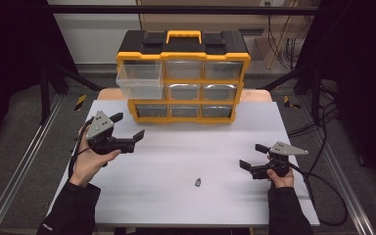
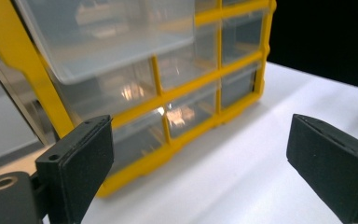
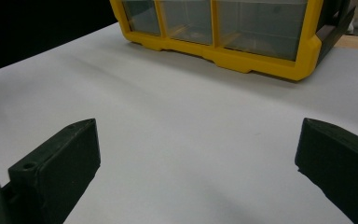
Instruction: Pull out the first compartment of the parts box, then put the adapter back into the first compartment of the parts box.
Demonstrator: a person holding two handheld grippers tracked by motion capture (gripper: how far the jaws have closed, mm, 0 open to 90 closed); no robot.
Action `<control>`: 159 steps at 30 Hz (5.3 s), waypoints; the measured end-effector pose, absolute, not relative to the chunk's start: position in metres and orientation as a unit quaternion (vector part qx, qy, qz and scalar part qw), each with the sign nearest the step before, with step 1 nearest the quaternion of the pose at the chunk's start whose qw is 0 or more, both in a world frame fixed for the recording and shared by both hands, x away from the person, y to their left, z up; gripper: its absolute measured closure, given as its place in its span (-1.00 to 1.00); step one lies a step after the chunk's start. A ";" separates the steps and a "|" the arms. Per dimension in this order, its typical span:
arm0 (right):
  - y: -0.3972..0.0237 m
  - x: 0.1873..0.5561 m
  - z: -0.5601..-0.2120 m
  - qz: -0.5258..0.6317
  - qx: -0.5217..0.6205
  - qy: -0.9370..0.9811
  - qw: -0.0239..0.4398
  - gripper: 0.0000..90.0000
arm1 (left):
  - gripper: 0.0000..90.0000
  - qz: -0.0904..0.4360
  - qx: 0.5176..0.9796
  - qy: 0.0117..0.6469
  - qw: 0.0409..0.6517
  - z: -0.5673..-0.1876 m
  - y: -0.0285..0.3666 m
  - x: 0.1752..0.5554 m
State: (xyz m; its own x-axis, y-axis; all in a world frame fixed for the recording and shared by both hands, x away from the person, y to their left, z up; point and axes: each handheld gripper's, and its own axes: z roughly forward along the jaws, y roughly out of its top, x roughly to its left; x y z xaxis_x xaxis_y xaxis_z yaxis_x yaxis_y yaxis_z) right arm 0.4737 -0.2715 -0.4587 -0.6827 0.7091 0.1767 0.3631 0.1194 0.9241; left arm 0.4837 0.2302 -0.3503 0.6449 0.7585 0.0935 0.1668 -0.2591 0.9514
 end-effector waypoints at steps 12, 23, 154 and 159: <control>-0.271 0.474 -0.460 0.552 0.365 0.734 0.155 -0.99 | -0.86 0.261 0.746 0.319 0.523 -0.372 0.227 0.482; -0.271 0.474 -0.460 0.550 0.363 0.737 0.154 -0.99 | -0.87 0.237 0.756 0.325 0.516 -0.392 0.221 0.478; -0.270 0.473 -0.460 0.547 0.362 0.740 0.152 -0.99 | -0.77 0.115 0.846 0.272 0.444 -0.461 0.064 0.452; -0.271 0.473 -0.460 0.548 0.361 0.739 0.153 -0.99 | -0.68 0.109 0.850 0.274 0.436 -0.466 0.062 0.451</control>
